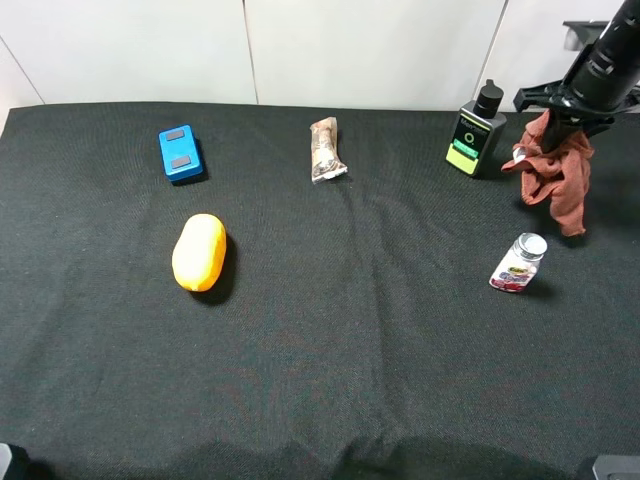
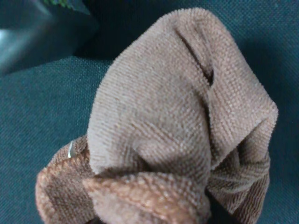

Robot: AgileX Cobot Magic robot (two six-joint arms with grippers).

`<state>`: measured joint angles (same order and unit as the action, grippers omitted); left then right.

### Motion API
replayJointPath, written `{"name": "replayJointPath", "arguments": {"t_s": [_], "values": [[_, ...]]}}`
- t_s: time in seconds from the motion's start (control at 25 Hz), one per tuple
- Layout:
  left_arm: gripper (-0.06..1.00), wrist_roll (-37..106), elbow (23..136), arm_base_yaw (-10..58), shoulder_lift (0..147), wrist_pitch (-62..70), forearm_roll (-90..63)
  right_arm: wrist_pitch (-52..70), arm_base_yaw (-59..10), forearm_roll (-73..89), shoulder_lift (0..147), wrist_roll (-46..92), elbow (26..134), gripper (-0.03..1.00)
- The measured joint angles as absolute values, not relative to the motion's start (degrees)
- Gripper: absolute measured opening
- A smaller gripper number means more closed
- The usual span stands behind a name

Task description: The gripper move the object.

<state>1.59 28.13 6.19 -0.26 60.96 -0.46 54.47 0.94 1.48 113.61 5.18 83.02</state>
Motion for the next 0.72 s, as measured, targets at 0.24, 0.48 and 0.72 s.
{"name": "replayJointPath", "arguments": {"t_s": [0.24,0.48,0.72], "values": [[0.99,1.59,28.13,6.19,-0.26,60.96,-0.46,52.71,1.33,1.44,116.00,5.18,83.02,0.08],[0.99,1.59,28.13,6.19,-0.26,60.96,-0.46,51.10,2.46,1.55,117.71,5.18,82.95,0.08],[0.99,1.59,28.13,6.19,-0.26,60.96,-0.46,50.29,2.46,1.74,118.92,5.18,82.95,0.08]]}}
